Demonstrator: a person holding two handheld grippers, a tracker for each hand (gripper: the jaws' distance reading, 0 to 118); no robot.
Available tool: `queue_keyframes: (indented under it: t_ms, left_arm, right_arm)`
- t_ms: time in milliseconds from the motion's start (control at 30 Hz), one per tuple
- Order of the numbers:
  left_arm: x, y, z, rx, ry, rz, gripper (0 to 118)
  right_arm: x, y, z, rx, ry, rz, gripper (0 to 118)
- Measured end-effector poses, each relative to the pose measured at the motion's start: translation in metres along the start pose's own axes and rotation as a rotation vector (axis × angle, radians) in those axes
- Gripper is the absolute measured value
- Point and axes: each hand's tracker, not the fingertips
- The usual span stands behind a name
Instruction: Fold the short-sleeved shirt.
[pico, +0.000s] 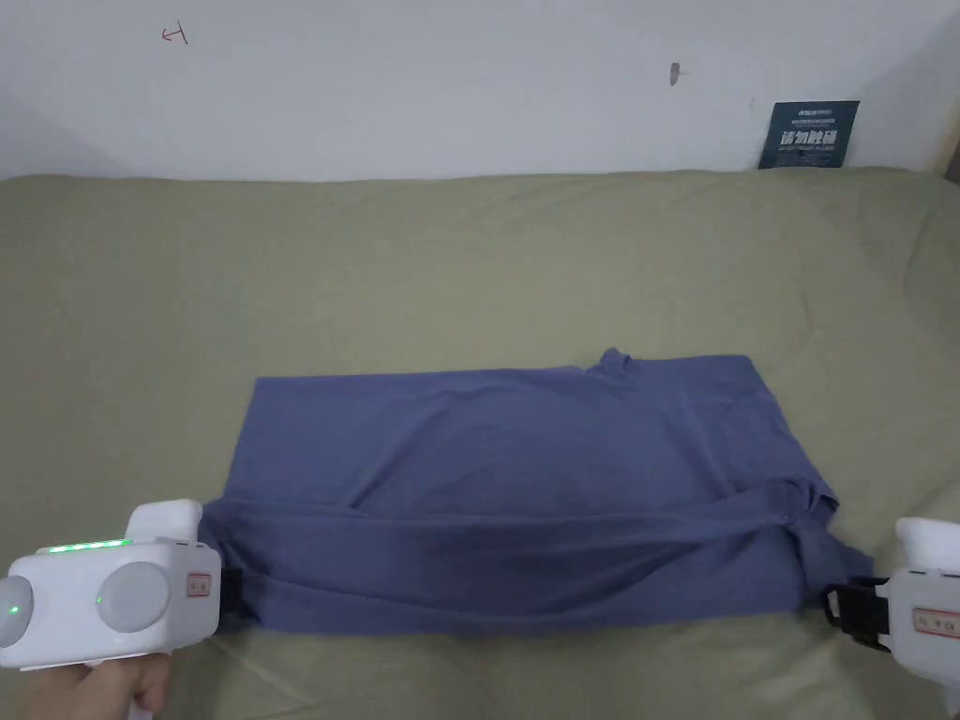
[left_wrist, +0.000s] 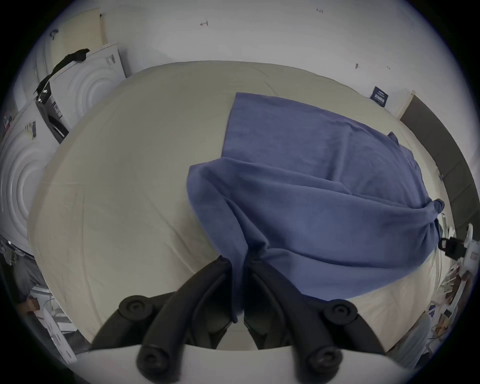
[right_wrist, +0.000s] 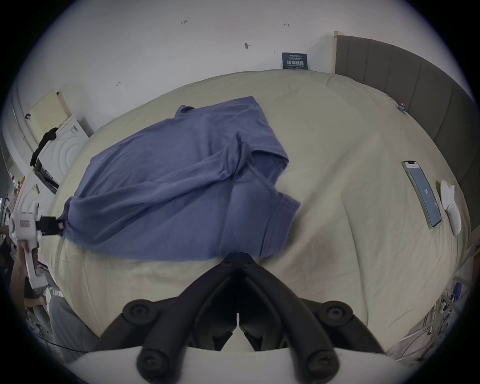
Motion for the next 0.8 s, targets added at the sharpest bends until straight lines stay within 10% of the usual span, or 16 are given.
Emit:
queue_keyframes:
  t_ms: [33,100,133,300,433,500,800]
  left_arm:
    - [-0.001,0.000,-0.001,-0.006,-0.005,0.001,5]
    - [-0.006,-0.002,-0.003,-0.009,-0.001,0.008,5]
    - [-0.007,-0.002,-0.002,-0.009,-0.007,0.017,5]
    - [-0.006,-0.001,-0.002,-0.009,-0.005,0.002,5]
    - [-0.006,0.000,-0.005,-0.015,-0.004,-0.005,5]
    - [-0.007,-0.001,-0.005,-0.012,-0.003,-0.009,5]
    - [-0.018,-0.008,0.017,-0.006,0.007,-0.021,5]
  right_arm:
    - [0.000,0.004,0.002,-0.001,0.003,-0.006,28]
    - [0.000,0.009,-0.004,-0.018,0.005,-0.002,114]
    - [-0.002,0.009,-0.006,-0.022,0.010,0.003,118]
    - [0.000,0.023,-0.035,-0.062,-0.010,0.027,104]
    - [-0.006,0.024,-0.031,-0.077,-0.032,0.114,60]
    - [-0.003,0.024,-0.018,-0.078,0.007,0.099,16]
    - [-0.014,0.018,0.017,-0.030,0.008,0.077,15]
